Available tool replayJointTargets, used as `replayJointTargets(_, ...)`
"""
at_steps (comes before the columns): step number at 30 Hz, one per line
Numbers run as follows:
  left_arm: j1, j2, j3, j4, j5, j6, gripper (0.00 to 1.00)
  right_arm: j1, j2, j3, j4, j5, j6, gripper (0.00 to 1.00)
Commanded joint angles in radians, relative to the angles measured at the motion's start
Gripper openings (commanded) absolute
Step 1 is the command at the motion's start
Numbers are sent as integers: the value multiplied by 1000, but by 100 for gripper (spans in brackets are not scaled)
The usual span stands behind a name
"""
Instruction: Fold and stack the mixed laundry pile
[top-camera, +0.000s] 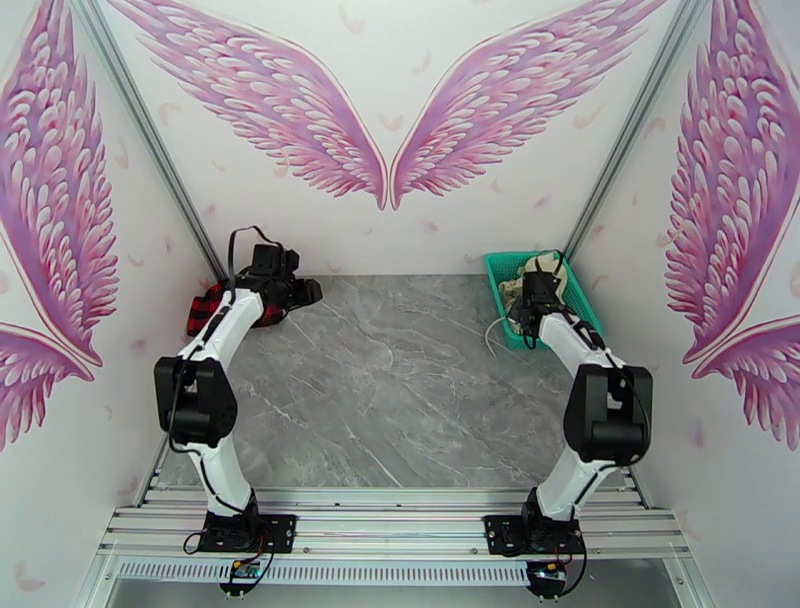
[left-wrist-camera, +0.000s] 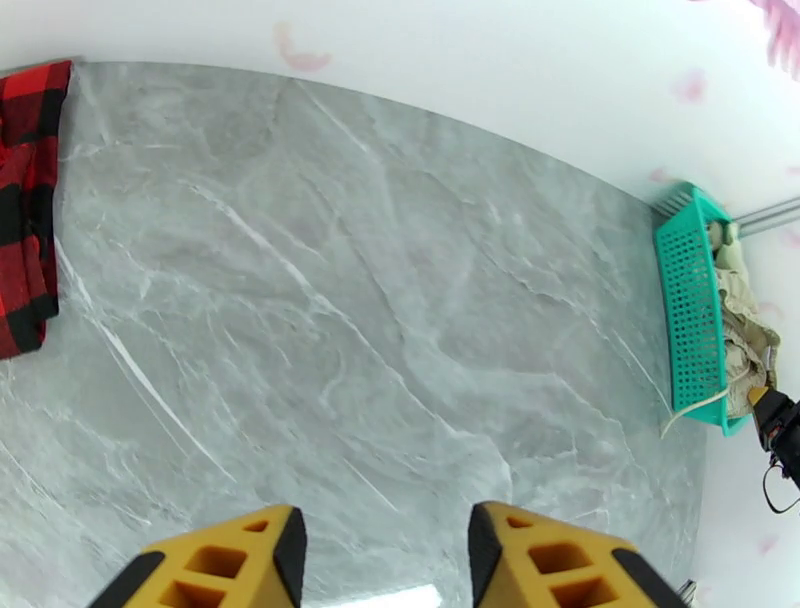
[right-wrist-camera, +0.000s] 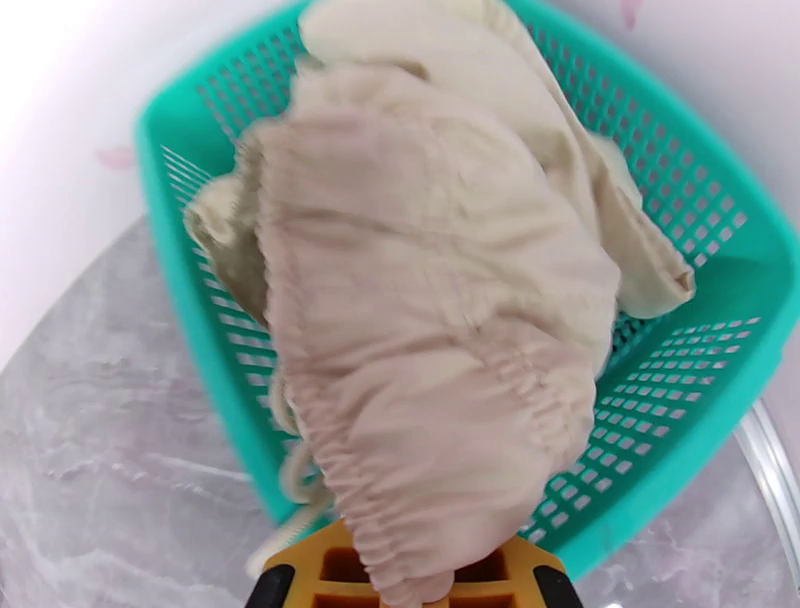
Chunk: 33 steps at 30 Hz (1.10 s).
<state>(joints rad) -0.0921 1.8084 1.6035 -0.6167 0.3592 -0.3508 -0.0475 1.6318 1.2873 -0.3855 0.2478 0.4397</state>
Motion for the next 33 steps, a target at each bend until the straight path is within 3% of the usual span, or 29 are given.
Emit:
replayJointTargets(1,-6,-87,-140,95,49,4,50,68,-194,-67,61,-24,-52,0)
replayJointTargets(7,-27,-221,-333,187,101,8,50,185,-453,-88,-34,-73,-101,0)
replayJointTargets(11,-31,-306,-423,251,134,19,49,257,-523,15,-132,-243,-171,0)
replayJointTargets(19,-18,-423,-435,282,194,38,47,361,-459,378,-266,-621,-203,0)
replayJointTargets(24,-18,-515,-395,280,238,60,47,442,-386,536,-291,-746,-197,0)
replayJointTargets(29,-20,-593,-390,215,258,97,49,507,-312,543,-362,-779,-228,0)
replayJointTargets(33,-21,-659,-447,165,228,137,49,512,-245,422,-329,-808,-220,0)
